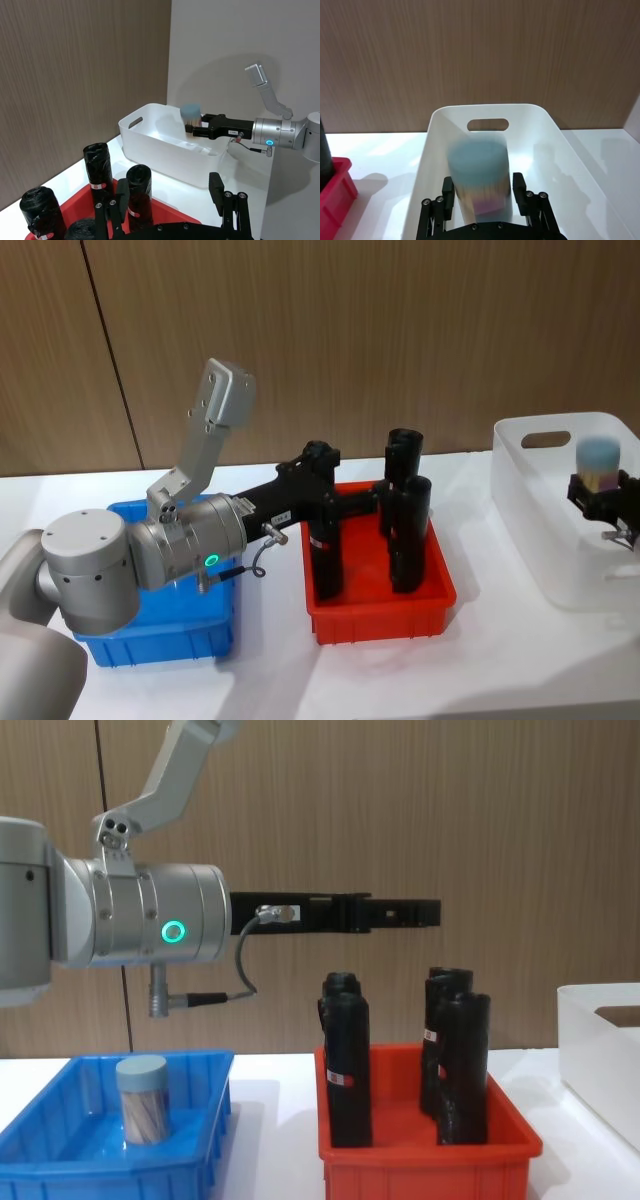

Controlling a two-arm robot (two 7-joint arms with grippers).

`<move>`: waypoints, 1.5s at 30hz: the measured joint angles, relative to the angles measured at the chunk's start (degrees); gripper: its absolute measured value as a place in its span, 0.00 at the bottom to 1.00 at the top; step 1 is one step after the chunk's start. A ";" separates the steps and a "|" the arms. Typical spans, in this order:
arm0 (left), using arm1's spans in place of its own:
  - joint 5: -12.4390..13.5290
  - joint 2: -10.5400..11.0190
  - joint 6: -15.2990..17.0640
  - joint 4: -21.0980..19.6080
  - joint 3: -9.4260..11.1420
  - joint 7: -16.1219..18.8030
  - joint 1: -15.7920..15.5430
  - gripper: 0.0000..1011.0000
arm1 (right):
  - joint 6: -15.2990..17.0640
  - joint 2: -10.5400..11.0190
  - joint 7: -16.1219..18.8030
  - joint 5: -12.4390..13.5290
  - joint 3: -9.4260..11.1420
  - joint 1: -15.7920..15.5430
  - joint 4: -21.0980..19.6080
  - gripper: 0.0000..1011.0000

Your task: Pick the cotton swabs from the blue box and place them into the white box.

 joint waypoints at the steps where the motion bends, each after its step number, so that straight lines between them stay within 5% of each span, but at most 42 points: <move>1: 0.00 0.00 0.00 0.00 0.00 0.00 0.00 0.99 | -0.04 0.05 -0.06 0.00 0.16 0.17 0.42 0.69; 12: 0.00 0.00 0.00 0.00 0.00 0.00 0.00 0.99 | -0.49 0.23 -0.14 0.23 0.76 0.65 1.81 0.99; 45: 0.67 0.46 -0.94 -1.01 0.29 2.24 1.17 0.99 | -1.67 0.34 0.37 0.34 0.55 -1.50 -0.61 0.99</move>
